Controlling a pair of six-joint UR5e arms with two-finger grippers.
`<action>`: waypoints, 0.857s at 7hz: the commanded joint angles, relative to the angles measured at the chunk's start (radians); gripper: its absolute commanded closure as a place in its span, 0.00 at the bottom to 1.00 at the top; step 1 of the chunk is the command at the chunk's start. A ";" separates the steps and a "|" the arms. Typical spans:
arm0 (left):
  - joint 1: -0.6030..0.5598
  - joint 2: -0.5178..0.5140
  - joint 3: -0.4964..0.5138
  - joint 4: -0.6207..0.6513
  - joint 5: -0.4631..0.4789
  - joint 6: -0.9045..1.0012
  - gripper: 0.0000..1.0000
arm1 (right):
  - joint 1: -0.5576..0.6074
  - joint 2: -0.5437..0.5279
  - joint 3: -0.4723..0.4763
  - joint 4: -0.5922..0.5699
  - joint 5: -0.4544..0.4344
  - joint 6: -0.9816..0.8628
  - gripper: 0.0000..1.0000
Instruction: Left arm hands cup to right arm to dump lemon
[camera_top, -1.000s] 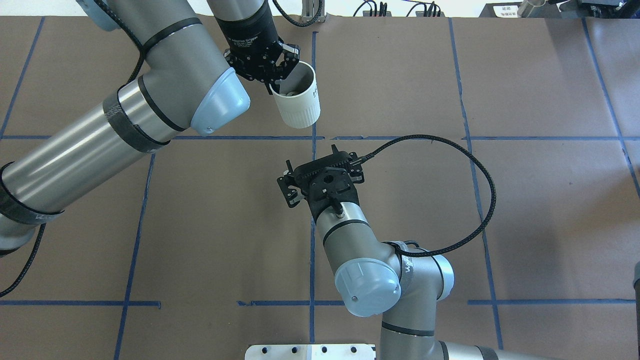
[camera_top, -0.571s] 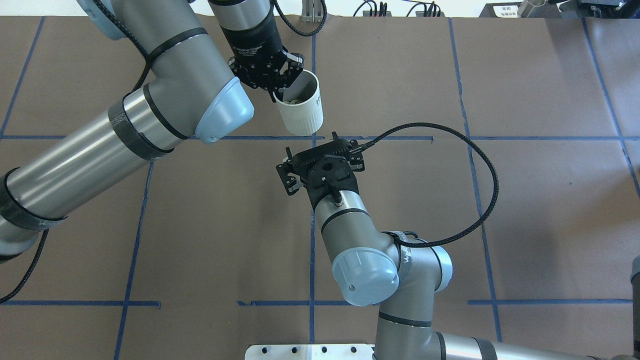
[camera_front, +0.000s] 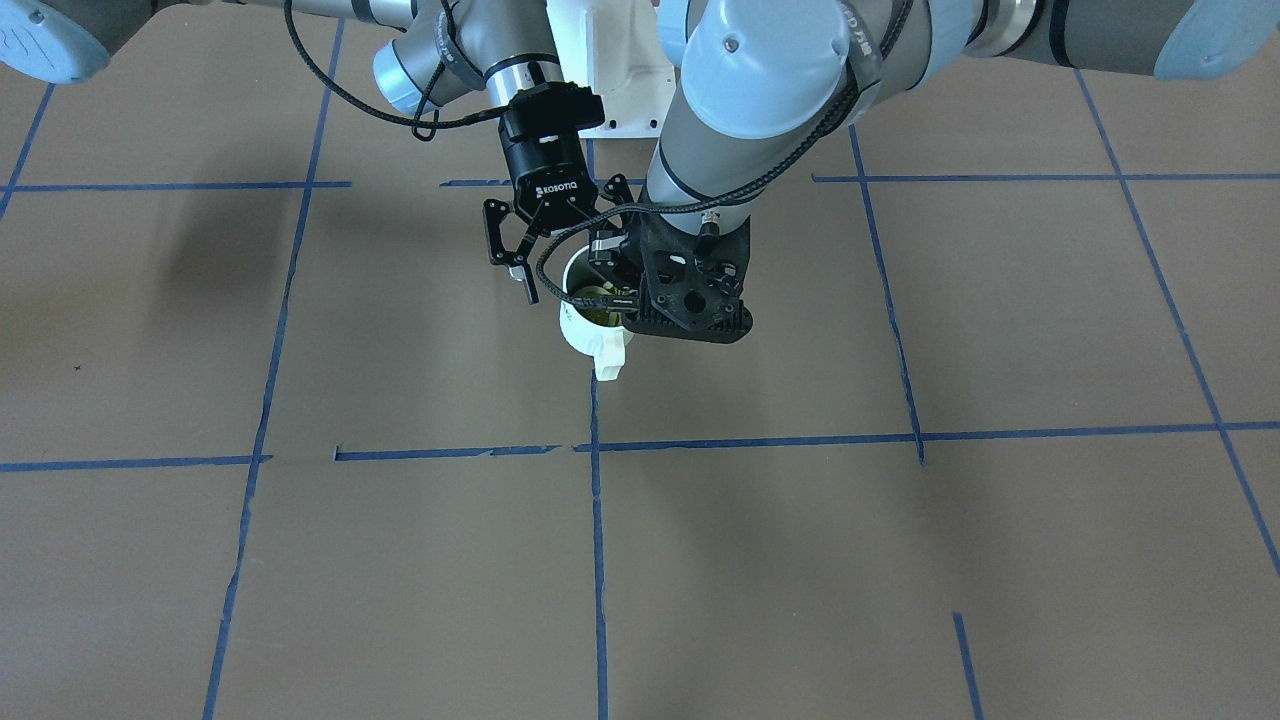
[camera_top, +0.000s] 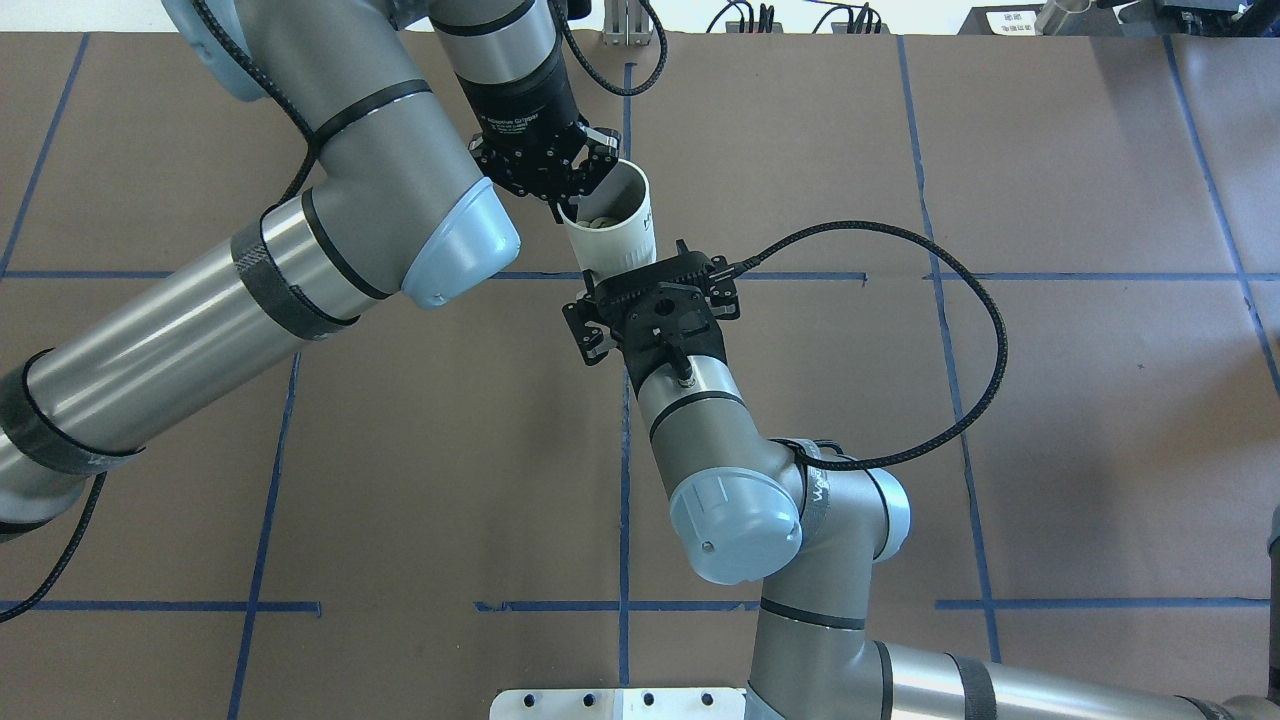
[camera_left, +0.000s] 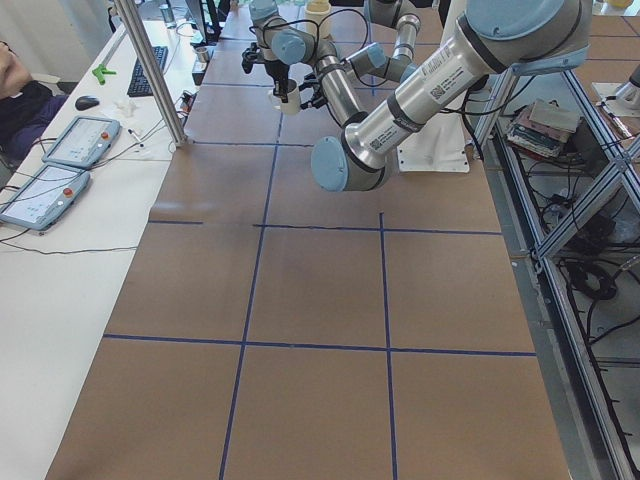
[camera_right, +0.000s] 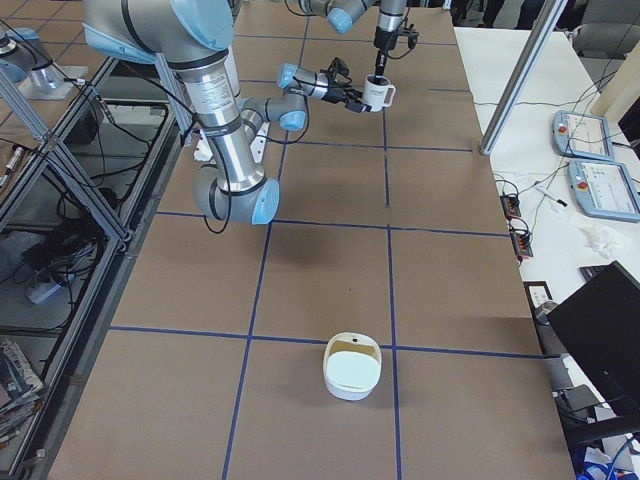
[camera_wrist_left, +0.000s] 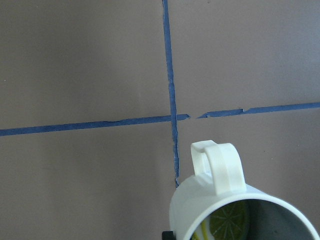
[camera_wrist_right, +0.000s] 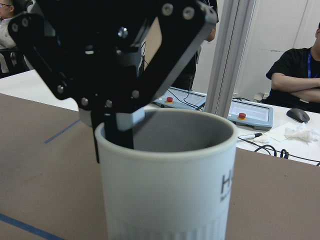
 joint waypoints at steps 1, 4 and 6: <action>0.021 -0.005 -0.001 0.000 -0.002 -0.005 1.00 | 0.002 0.001 -0.002 0.000 0.000 0.000 0.00; 0.029 -0.005 -0.003 0.000 -0.002 -0.005 1.00 | 0.002 0.001 -0.002 0.000 0.001 0.000 0.00; 0.039 -0.005 -0.010 0.000 -0.003 -0.006 1.00 | 0.002 0.000 -0.002 0.000 0.000 -0.001 0.00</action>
